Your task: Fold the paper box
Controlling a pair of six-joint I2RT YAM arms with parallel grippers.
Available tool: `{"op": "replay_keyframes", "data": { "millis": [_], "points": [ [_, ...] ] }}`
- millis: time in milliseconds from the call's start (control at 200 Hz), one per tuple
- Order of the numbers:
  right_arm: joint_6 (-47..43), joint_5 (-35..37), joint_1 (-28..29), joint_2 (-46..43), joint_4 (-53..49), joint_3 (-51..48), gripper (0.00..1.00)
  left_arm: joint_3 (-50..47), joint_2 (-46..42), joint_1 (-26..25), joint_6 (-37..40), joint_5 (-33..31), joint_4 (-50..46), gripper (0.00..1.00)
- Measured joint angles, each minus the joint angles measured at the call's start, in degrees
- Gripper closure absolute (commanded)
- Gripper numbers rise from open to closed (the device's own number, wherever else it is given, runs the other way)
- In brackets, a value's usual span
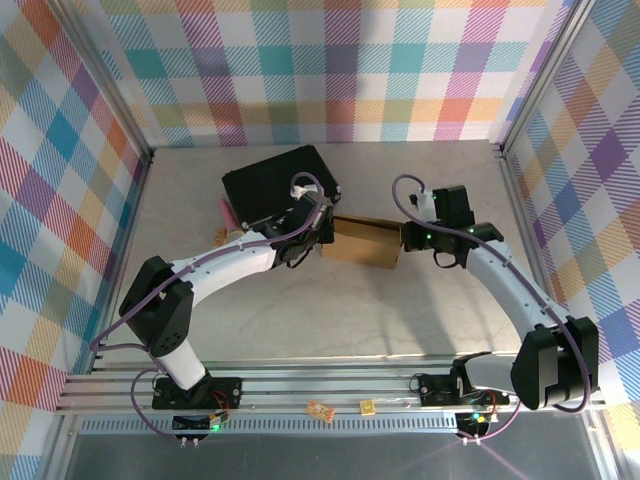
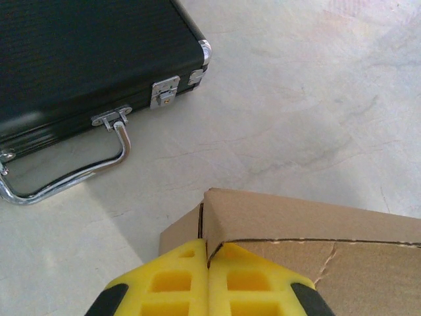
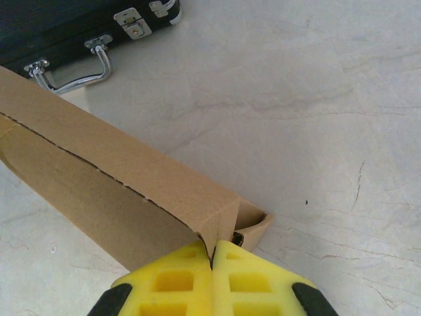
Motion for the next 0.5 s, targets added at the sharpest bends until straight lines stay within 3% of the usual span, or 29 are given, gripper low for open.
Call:
{"op": "replay_keyframes", "data": {
  "millis": [340, 500],
  "points": [
    [3.98, 4.81, 2.62, -3.19, 5.64, -4.81, 1.0, -0.33, -0.15, 0.0, -5.4, 0.42, 0.85, 1.0],
    [4.13, 7.06, 3.96, -6.12, 9.29, -8.63, 1.0, -0.61, -0.74, 0.0, -9.14, 1.57, 0.37, 0.95]
  ]
}}
